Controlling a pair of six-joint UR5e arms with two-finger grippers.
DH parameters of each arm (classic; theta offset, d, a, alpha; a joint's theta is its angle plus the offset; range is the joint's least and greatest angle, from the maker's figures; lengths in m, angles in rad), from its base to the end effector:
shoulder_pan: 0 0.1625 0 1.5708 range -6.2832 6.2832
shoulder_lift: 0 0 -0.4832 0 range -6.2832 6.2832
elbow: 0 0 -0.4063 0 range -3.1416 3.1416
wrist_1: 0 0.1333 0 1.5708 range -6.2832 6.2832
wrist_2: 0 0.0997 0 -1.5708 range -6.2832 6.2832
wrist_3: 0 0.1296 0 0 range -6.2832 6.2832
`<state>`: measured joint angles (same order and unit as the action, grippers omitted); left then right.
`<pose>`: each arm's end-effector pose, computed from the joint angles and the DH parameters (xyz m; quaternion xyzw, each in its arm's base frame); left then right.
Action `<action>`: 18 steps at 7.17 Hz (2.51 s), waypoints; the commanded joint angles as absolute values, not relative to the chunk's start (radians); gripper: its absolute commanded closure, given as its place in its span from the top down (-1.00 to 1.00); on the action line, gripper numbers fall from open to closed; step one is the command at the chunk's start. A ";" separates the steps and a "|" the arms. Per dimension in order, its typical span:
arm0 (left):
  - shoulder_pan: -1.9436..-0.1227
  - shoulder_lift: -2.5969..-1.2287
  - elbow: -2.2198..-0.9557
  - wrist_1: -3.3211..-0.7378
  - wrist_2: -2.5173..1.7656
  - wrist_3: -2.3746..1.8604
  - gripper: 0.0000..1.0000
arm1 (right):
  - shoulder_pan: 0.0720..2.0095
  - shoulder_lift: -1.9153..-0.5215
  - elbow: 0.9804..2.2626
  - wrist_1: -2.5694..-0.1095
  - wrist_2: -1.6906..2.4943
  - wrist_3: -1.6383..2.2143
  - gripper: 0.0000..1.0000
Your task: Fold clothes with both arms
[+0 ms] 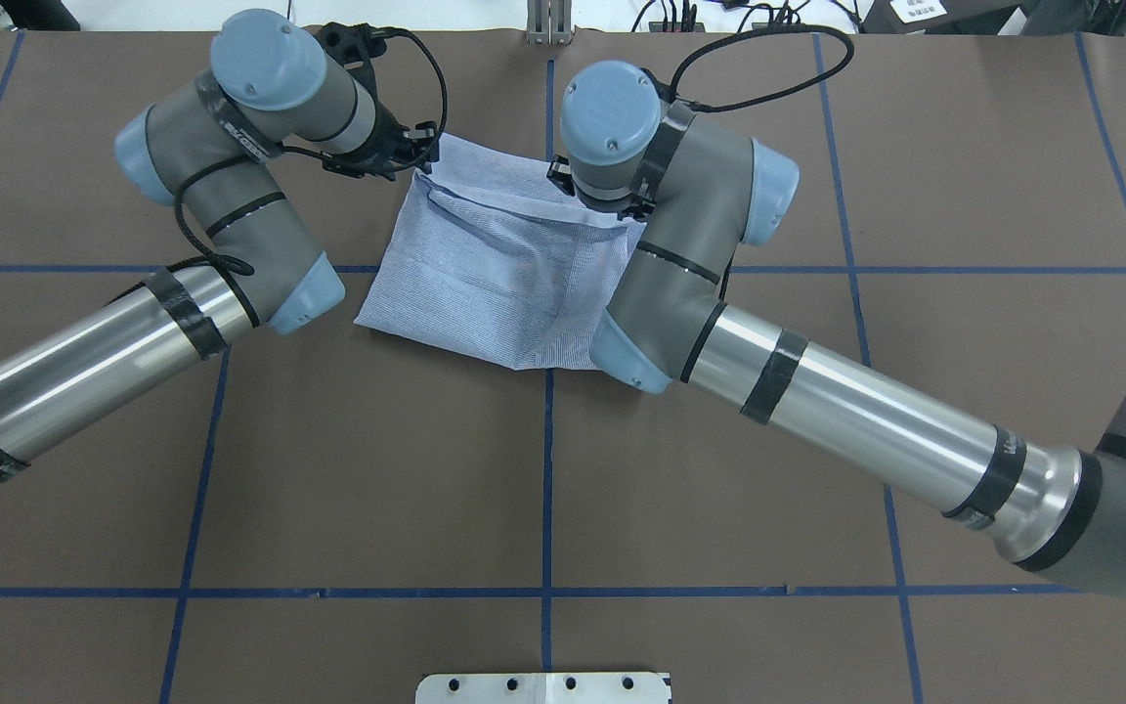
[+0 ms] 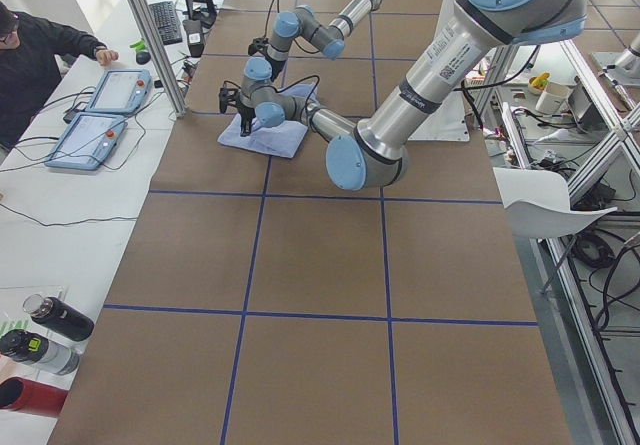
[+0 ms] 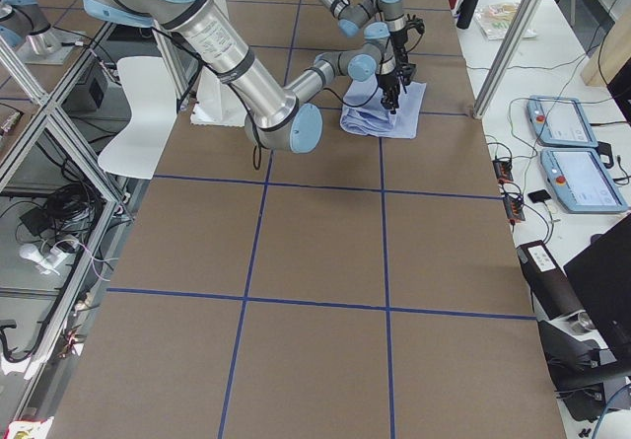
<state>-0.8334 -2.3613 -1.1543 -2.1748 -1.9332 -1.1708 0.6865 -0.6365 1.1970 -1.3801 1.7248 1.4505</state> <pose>0.5256 -0.7085 0.3390 0.1374 0.4689 -0.1040 0.8662 -0.6188 -0.6537 0.2593 0.0778 -0.3645 0.2320 0.8985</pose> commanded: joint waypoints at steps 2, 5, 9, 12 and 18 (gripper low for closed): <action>-1.006 -2.130 -1.419 -2.046 -2.146 -0.746 1.00 | 0.880 -0.681 1.317 -1.611 2.001 1.051 1.00; -1.193 -1.950 -1.572 -1.884 -2.161 -0.272 1.00 | 1.087 -0.999 1.593 -1.693 2.127 0.629 1.00; -1.428 -1.642 -1.604 -1.895 -2.300 -0.057 1.00 | 1.322 -1.473 1.939 -1.830 2.198 0.090 1.00; -1.555 -1.519 -1.605 -1.894 -2.328 0.010 1.00 | 1.454 -1.751 1.936 -1.669 2.256 -0.103 1.00; -1.562 -1.436 -1.626 -1.888 -2.356 0.009 1.00 | 1.499 -1.901 1.931 -1.572 2.267 -0.091 1.00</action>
<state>-1.5623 -1.4460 -1.6157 -1.8884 -2.3542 0.0062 1.4929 -1.8926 1.9295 -1.5730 2.2671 -0.0909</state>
